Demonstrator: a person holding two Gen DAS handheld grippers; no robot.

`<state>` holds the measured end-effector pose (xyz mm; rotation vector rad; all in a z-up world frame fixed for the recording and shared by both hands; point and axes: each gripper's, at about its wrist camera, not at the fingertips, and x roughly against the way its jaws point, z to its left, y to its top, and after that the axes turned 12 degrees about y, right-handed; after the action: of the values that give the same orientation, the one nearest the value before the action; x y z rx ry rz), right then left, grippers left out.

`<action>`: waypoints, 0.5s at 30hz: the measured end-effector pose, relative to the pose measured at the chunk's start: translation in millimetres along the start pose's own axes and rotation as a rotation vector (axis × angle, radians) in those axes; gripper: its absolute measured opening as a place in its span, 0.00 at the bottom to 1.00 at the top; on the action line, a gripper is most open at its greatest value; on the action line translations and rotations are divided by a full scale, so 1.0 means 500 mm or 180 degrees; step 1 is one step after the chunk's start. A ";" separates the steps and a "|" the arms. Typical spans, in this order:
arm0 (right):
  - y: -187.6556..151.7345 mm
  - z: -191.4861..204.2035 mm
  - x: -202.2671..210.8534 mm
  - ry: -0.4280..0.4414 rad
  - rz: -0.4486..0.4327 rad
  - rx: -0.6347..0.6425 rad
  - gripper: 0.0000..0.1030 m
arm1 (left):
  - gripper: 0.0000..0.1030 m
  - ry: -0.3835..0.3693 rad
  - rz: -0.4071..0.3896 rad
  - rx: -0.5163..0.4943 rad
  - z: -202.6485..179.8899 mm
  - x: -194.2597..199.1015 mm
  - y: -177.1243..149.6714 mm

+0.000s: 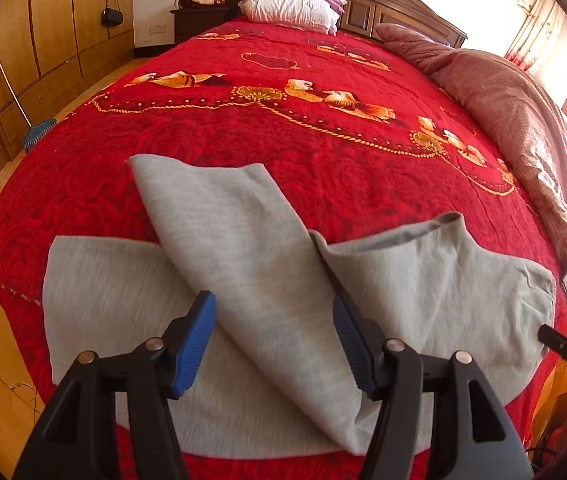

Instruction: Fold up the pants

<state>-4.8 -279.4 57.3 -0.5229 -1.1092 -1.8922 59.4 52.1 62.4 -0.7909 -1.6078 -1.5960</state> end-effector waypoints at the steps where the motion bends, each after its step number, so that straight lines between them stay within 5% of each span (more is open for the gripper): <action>1: 0.005 0.003 -0.010 0.0007 -0.0003 -0.0012 0.34 | 0.62 0.0005 0.0011 0.0011 0.000 -0.005 0.005; 15: 0.022 0.030 -0.112 0.0117 0.0020 -0.0134 0.34 | 0.63 0.0192 0.0081 0.0061 -0.022 -0.067 0.082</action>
<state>33.7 -243.0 31.4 -0.5126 -1.0449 -1.9158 112.4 45.0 56.8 -0.7435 -1.5620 -1.5698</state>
